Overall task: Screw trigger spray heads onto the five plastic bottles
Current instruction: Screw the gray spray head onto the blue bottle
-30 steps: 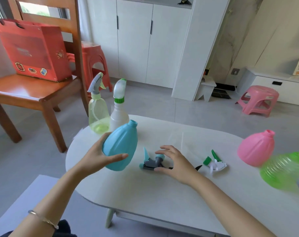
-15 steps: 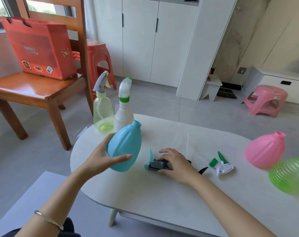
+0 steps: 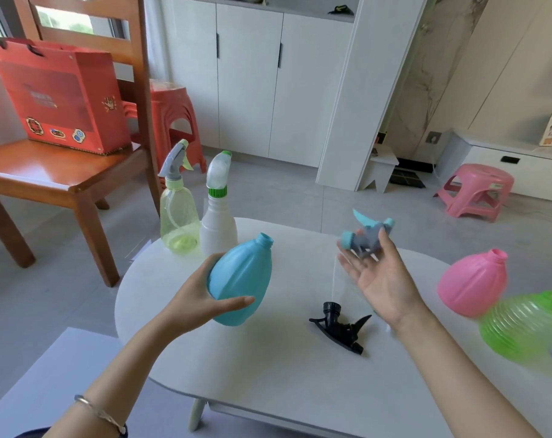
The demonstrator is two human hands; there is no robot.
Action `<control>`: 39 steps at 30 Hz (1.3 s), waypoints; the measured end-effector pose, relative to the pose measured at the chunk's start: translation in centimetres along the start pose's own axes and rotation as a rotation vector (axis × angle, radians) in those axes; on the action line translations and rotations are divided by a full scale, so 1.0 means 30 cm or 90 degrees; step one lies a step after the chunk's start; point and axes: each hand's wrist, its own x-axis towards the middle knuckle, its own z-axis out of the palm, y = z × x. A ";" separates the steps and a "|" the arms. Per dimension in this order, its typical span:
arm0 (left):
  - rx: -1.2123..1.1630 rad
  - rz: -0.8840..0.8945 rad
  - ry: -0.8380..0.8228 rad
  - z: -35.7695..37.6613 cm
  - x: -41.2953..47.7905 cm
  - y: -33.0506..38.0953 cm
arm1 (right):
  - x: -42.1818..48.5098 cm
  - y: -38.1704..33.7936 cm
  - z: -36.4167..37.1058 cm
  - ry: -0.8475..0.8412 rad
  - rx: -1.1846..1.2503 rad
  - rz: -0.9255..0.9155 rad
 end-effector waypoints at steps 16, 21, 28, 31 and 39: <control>0.045 -0.002 -0.036 0.052 0.005 0.013 | -0.040 -0.052 -0.047 -0.009 -0.116 -0.040; 0.094 0.025 -0.082 0.096 -0.007 0.049 | -0.065 0.007 -0.003 -0.042 -0.284 -0.013; 0.114 0.018 -0.118 0.128 -0.013 0.082 | -0.091 0.049 0.029 -0.082 -0.456 -0.006; 0.150 0.012 -0.149 0.131 -0.015 0.088 | -0.101 0.035 0.017 -0.100 -0.521 -0.017; -0.059 -0.077 -0.124 0.149 -0.023 0.112 | -0.109 -0.005 0.001 -0.127 -0.490 -0.072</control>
